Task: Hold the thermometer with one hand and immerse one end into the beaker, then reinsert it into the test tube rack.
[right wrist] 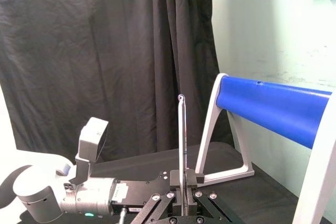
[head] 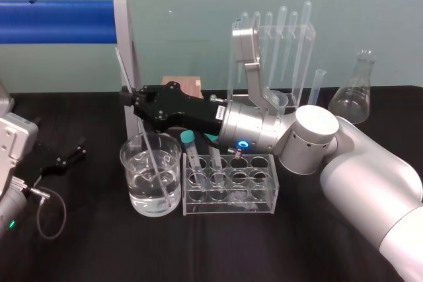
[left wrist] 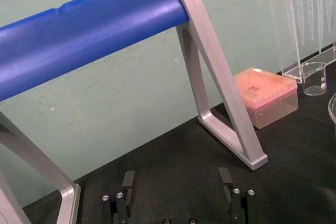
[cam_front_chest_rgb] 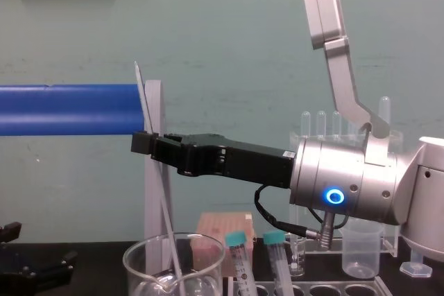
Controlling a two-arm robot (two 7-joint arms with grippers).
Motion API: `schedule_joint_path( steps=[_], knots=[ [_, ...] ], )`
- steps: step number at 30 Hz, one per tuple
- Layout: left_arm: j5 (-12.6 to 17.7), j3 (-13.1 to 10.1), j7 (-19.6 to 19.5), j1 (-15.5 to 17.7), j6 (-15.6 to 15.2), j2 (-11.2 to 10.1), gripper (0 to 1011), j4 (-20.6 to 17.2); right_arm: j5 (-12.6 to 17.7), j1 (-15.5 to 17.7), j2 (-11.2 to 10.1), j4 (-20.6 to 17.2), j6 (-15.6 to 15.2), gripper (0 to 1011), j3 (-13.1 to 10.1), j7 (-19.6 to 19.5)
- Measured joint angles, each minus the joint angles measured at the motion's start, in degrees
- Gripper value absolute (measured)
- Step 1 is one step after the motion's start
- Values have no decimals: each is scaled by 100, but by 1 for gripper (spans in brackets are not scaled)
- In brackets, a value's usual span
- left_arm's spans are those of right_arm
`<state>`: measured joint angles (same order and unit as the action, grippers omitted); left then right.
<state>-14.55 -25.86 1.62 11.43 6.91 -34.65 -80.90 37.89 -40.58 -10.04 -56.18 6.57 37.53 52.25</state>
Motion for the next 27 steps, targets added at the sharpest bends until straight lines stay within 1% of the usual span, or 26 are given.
schedule_joint_path(
  steps=[27],
  knots=[
    [0,0,0,0,0,0,1008,0,0,26,-43,-95,-21,56,6,-44]
  ],
)
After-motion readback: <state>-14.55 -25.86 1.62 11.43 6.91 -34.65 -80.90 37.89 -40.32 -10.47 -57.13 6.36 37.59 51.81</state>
